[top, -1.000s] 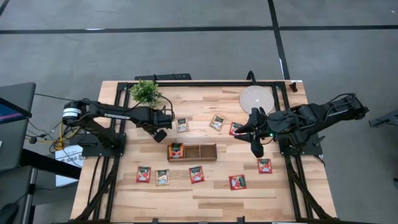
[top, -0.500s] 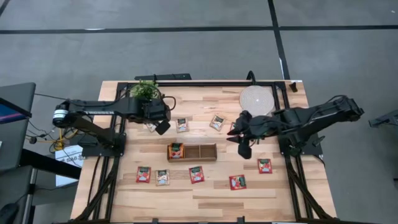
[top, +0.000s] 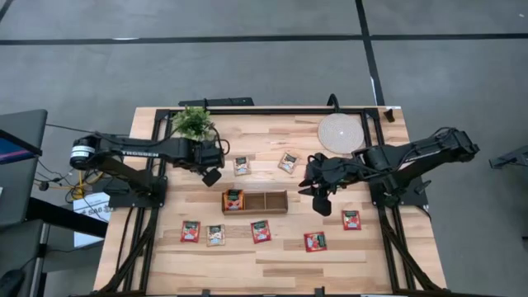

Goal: Pick & Place Tea
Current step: Put the brown tea bag into the middle section of the wooden organizer

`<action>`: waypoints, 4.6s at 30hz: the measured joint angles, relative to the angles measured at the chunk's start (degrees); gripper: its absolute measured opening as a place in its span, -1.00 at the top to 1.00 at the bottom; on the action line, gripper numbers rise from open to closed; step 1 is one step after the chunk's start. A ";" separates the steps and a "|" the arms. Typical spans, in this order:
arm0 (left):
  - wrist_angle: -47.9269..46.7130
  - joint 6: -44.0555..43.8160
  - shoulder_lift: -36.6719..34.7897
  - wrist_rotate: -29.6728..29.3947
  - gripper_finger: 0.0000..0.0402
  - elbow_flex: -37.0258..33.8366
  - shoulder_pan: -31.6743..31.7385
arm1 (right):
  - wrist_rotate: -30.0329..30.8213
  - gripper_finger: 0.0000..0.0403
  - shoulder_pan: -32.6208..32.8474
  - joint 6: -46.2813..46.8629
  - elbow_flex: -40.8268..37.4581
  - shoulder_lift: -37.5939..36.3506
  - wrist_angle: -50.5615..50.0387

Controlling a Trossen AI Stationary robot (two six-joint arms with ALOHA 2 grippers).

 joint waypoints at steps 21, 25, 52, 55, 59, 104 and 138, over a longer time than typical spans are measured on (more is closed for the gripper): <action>13.55 7.05 0.38 4.97 0.95 -9.94 14.43 | -2.30 0.52 -0.02 1.41 0.00 -0.25 0.22; 14.12 5.90 0.74 3.96 0.95 -9.94 16.46 | -3.95 0.52 -0.02 2.03 0.00 -0.25 0.22; 18.45 3.62 0.74 13.96 0.95 -9.94 16.52 | -4.26 0.52 -0.72 2.03 0.00 -0.08 0.22; 18.46 3.65 0.74 14.42 0.95 -9.94 16.52 | -4.26 0.52 -0.76 2.03 0.01 -0.08 0.23; 18.46 3.69 0.74 14.42 0.95 -9.94 16.52 | -4.26 0.52 -0.76 2.03 0.00 -0.08 0.23; 20.18 1.82 0.74 14.42 0.25 -9.94 16.65 | -4.33 0.52 -0.74 2.01 0.01 -0.08 0.22; 17.09 20.84 0.72 12.59 -0.31 -9.94 23.99 | -4.48 0.52 -0.74 2.03 0.00 -0.08 0.22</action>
